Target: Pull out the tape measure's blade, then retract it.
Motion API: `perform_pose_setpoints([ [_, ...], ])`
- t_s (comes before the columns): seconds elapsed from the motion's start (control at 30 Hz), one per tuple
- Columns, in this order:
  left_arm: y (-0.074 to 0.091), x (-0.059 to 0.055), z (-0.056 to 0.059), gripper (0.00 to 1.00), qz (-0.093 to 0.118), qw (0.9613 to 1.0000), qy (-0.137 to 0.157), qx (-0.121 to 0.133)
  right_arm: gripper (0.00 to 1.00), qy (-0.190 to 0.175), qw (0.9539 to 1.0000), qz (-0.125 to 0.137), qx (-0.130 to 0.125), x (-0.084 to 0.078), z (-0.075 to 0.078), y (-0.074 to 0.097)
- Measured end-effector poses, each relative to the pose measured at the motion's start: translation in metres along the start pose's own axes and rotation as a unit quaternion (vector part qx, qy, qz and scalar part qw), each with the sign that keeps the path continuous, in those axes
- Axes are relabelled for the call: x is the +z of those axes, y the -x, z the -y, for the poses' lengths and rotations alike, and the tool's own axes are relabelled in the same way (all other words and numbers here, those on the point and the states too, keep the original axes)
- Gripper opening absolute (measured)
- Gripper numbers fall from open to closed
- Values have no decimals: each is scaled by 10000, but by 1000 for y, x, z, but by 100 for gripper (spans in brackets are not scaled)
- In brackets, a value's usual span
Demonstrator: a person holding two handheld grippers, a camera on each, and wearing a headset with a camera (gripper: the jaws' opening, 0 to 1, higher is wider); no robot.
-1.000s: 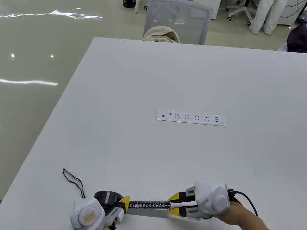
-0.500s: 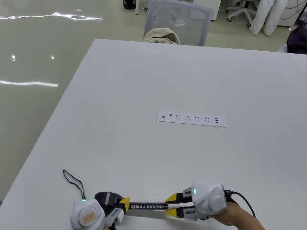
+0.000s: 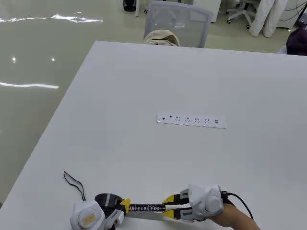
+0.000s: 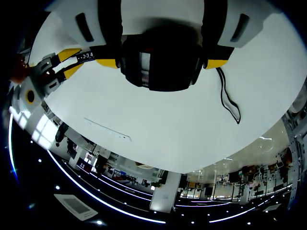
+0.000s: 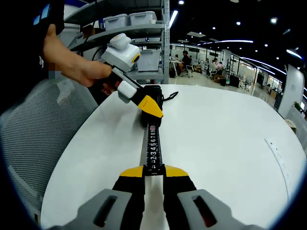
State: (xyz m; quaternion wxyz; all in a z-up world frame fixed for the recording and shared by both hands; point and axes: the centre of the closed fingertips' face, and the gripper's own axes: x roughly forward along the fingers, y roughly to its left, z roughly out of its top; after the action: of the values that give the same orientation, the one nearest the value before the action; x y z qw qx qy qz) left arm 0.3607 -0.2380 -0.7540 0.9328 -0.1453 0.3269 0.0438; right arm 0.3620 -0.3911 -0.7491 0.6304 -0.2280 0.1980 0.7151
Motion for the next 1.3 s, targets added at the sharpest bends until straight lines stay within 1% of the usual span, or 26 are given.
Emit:
perform_pose_setpoints([
  [1.3,1,0,0,64,-26,10000,64,-55,12,19,9999,129,93,14,-1,-21],
])
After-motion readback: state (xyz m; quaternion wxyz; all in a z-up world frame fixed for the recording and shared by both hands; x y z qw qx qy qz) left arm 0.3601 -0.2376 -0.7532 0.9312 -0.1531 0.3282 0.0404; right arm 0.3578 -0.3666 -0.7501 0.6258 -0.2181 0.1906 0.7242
